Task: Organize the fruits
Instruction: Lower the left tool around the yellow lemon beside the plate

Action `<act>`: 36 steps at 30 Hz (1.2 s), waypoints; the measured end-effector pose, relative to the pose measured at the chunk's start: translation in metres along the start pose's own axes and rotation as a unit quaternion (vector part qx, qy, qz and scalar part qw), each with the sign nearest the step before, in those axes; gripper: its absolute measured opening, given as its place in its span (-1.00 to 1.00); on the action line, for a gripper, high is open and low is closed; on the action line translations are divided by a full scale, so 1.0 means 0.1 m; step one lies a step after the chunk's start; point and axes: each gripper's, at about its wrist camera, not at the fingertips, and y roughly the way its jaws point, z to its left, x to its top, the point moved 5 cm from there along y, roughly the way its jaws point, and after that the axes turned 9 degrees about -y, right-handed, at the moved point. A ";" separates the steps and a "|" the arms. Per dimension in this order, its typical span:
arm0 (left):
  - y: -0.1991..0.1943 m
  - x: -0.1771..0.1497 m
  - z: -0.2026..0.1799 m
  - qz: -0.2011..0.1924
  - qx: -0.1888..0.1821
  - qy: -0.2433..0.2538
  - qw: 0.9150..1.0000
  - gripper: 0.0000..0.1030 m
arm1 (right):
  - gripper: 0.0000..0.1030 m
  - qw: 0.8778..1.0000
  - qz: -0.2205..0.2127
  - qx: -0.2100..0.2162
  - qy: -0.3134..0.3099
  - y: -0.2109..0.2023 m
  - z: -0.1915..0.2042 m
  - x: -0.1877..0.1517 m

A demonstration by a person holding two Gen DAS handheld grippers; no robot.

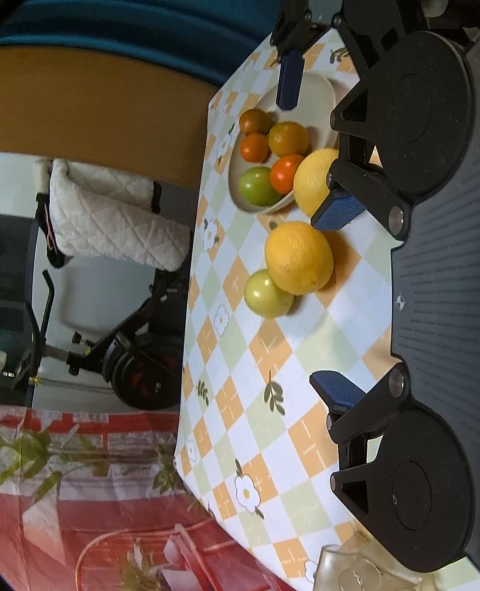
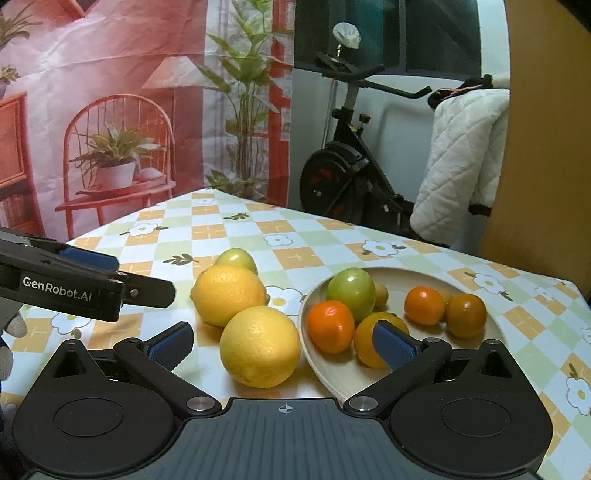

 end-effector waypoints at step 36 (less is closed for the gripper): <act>0.07 0.04 -0.08 0.027 0.004 -0.011 1.000 0.40 | 0.15 0.999 0.024 0.030 -0.017 0.05 0.04 -0.06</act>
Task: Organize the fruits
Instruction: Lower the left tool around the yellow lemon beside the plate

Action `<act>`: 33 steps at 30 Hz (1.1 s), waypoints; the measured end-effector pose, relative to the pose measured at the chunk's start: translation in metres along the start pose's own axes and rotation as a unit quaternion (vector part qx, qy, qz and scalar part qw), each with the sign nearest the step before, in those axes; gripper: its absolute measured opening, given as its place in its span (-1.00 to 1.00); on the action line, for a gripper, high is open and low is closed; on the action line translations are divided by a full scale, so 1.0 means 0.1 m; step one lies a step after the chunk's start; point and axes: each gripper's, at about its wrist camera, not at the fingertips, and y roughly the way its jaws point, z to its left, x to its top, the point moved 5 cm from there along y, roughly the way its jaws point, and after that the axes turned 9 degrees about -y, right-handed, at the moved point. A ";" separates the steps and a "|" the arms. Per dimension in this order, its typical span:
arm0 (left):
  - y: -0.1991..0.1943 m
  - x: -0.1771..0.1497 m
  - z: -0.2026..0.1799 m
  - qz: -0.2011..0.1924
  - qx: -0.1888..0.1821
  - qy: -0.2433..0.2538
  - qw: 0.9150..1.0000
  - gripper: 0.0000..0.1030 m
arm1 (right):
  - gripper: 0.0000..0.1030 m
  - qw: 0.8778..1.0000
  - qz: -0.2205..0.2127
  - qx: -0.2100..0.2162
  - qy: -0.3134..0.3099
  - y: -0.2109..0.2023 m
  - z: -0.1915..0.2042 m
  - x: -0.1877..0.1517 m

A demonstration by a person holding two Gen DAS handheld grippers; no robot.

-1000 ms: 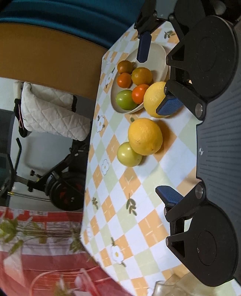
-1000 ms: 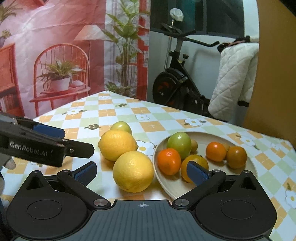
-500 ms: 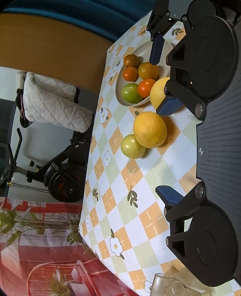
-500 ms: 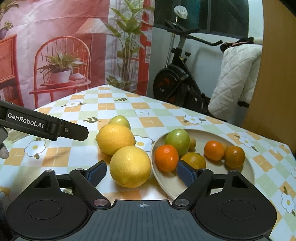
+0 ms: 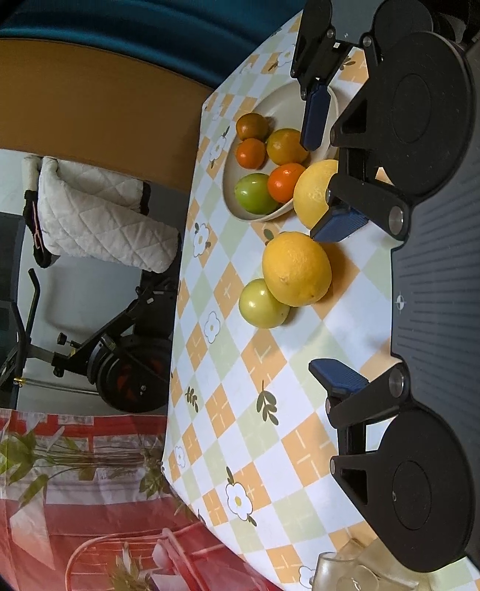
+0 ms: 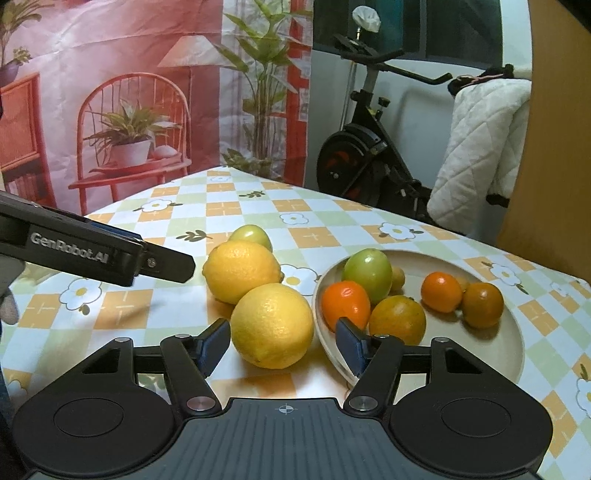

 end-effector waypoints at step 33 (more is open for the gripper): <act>0.46 -0.03 -0.39 0.080 -0.151 0.027 0.985 0.08 | -0.10 1.000 0.009 0.021 0.011 0.07 0.03 -0.08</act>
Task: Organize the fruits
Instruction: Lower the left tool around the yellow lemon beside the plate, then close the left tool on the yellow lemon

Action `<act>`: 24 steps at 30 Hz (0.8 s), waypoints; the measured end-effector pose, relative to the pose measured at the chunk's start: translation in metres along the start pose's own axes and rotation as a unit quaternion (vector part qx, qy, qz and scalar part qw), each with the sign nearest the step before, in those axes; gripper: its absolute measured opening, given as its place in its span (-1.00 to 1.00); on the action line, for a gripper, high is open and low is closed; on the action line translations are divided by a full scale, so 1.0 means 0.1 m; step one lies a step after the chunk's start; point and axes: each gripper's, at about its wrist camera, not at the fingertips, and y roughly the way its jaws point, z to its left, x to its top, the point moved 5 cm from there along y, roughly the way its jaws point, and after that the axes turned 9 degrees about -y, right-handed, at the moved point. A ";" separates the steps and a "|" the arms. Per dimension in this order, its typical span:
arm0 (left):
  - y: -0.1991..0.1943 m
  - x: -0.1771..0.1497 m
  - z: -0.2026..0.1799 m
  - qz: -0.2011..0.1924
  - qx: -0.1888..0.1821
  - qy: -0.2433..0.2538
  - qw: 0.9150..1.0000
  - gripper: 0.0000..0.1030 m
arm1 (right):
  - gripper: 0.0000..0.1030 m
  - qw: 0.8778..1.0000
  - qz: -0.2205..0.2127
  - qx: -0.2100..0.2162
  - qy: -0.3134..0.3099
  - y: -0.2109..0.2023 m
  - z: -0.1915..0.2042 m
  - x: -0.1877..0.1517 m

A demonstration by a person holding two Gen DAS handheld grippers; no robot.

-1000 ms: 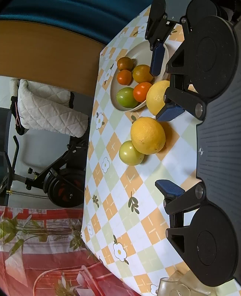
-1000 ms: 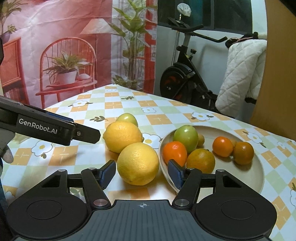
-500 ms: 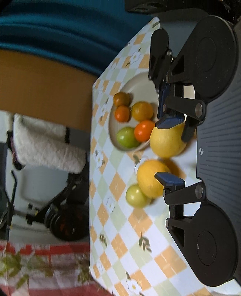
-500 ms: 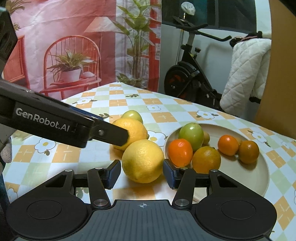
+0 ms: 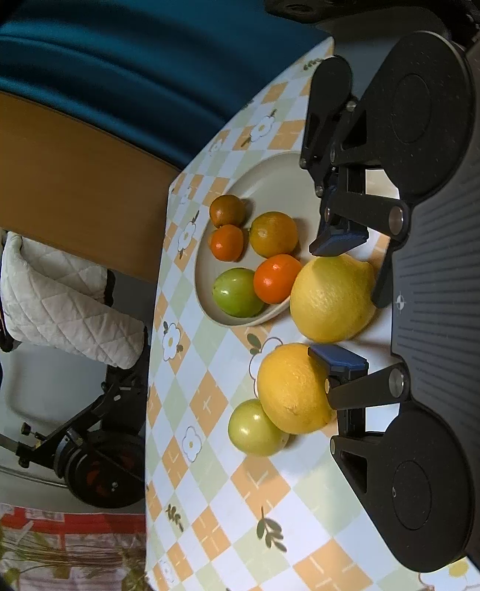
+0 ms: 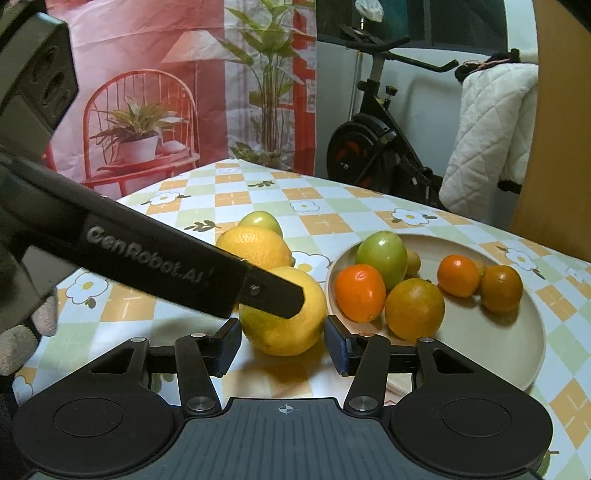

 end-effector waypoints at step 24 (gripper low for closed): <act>-0.18 -0.25 -0.15 0.008 -0.007 -0.010 1.000 0.04 | -0.07 1.000 0.007 0.014 0.013 -0.19 -0.01 -0.05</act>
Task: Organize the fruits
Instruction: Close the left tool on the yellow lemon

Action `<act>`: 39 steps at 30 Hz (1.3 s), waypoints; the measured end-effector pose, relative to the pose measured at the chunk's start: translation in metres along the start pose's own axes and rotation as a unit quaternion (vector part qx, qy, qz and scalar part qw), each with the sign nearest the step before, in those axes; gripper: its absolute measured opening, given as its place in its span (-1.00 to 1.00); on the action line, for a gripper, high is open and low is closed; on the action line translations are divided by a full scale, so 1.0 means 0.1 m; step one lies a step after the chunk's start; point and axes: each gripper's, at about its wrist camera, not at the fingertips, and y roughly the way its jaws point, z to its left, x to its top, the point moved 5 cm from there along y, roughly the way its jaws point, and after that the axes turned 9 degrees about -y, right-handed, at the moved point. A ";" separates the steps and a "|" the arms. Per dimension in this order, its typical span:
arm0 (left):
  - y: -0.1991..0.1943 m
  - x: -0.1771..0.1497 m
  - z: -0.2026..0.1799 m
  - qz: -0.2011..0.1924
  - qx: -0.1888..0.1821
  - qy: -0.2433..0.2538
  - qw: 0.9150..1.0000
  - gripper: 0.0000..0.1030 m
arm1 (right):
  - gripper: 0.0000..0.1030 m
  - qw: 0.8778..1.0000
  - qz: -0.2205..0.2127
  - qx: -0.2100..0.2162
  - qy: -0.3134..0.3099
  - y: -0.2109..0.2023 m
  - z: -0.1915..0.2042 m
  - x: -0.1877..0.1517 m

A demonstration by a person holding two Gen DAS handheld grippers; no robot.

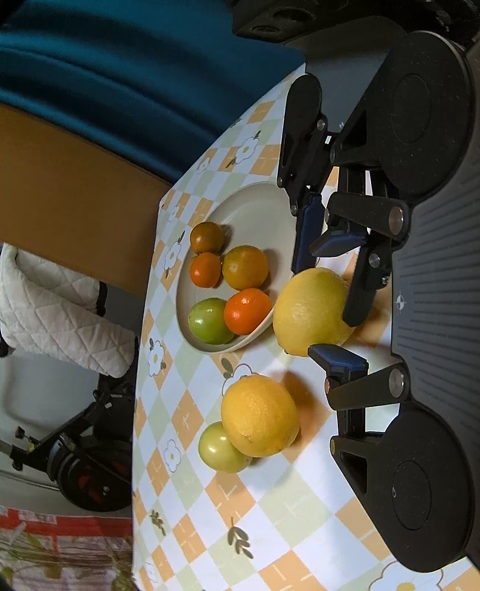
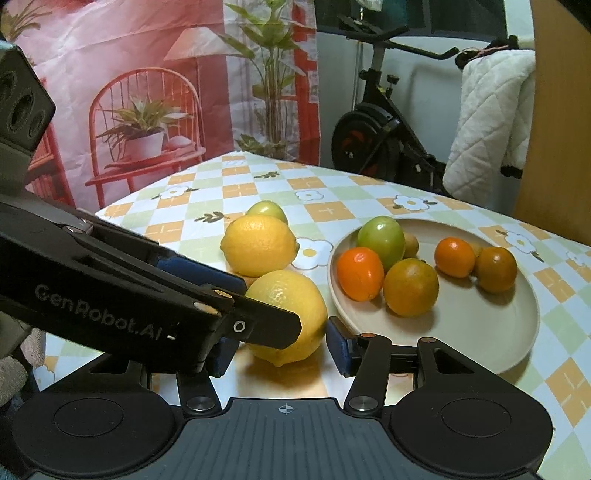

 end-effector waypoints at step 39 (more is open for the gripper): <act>0.05 -0.04 0.11 -0.014 -0.012 -0.044 0.999 0.05 | 0.02 1.000 -0.012 -0.006 -0.014 0.04 0.03 0.03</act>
